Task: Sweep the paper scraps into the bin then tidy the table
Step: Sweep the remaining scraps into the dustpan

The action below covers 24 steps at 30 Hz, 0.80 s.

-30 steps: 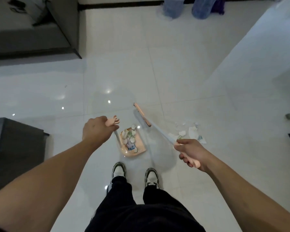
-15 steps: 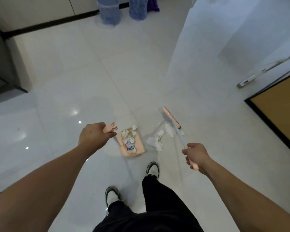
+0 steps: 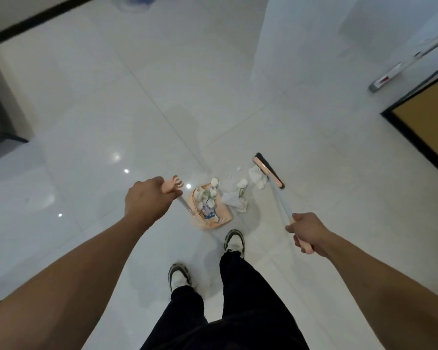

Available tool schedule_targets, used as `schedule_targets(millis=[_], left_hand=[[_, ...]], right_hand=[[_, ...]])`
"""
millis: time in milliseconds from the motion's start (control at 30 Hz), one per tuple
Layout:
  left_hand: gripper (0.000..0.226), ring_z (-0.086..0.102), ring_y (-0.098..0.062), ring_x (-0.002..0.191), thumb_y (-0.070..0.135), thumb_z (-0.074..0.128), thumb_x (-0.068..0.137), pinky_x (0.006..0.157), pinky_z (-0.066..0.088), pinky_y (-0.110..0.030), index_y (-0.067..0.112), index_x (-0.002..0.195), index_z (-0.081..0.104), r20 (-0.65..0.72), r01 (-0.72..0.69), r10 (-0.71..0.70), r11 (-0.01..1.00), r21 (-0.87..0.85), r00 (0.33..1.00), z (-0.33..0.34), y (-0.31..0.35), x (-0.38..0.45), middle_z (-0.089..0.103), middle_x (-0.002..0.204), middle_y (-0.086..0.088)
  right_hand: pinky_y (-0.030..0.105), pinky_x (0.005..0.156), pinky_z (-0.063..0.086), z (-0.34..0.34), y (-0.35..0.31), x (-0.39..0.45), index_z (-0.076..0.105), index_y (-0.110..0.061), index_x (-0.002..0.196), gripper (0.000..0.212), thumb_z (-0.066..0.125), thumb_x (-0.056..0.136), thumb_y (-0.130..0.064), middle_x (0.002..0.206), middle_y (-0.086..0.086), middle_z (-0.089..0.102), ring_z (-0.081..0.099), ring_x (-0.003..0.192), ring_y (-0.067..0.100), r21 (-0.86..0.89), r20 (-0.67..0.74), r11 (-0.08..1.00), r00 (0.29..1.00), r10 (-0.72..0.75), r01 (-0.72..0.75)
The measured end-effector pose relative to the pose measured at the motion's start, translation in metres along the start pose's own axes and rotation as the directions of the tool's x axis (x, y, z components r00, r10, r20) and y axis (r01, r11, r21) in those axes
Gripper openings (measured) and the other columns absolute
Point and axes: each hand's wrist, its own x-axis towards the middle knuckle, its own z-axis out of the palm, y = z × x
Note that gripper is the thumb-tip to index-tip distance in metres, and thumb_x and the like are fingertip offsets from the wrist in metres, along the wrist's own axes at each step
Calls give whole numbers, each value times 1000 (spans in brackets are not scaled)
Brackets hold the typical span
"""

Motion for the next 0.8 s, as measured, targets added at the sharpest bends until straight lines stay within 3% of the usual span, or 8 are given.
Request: schedule_targets(millis=[100, 267, 333, 467, 567, 800], left_hand=[[49, 46, -13, 55, 72, 53, 67, 48, 29, -26, 23, 62, 49, -1, -20, 20, 1000, -13, 1000, -3, 3, 5, 53, 54, 6], [45, 50, -18, 61, 69, 56, 68, 51, 32, -27, 24, 65, 51, 19, -36, 37, 998, -49, 999, 3, 4, -5, 56, 59, 5], [44, 52, -20, 62, 68, 55, 69, 52, 34, -27, 24, 66, 51, 21, -49, 51, 997, -63, 999, 4, 0, -11, 56, 59, 5], [45, 54, -22, 64, 68, 54, 71, 52, 34, -28, 24, 67, 51, 24, -86, 88, 994, -72, 996, 5, -15, -23, 56, 60, 3], [47, 53, -20, 62, 70, 51, 70, 51, 33, -28, 23, 67, 51, 30, -101, 104, 990, -101, 994, 3, -28, -30, 56, 61, 3], [44, 52, -23, 65, 68, 51, 69, 53, 33, -29, 24, 66, 49, 41, -92, 98, 987, -131, 994, 4, -55, -54, 57, 63, 2]], right_hand=[[22, 42, 36, 24, 11, -19, 54, -11, 106, 17, 57, 90, -5, 63, 9, 47, 44, 42, 19, -82, 70, 997, 997, 9, -3], [22, 44, 32, 61, 31, -56, 51, -3, 128, 37, 54, 92, -10, 71, 10, 45, 39, 45, 18, -82, 145, 997, 989, 13, -1], [22, 43, 31, 78, 41, -70, 54, -6, 129, 38, 56, 91, -12, 71, 11, 45, 38, 44, 16, -32, 165, 999, 986, 21, -16], [22, 42, 34, 114, 61, -91, 55, -34, 124, 37, 61, 91, -19, 68, 9, 51, 41, 43, 15, 128, 198, 990, 980, 34, -60], [22, 40, 33, 129, 74, -107, 59, -28, 121, 32, 63, 91, -19, 64, 6, 50, 40, 43, 14, 247, 235, 966, 972, 12, -71], [20, 39, 32, 132, 87, -124, 54, -29, 134, 48, 67, 89, -20, 59, 7, 54, 41, 40, 15, 306, 97, 952, 995, -30, -1]])
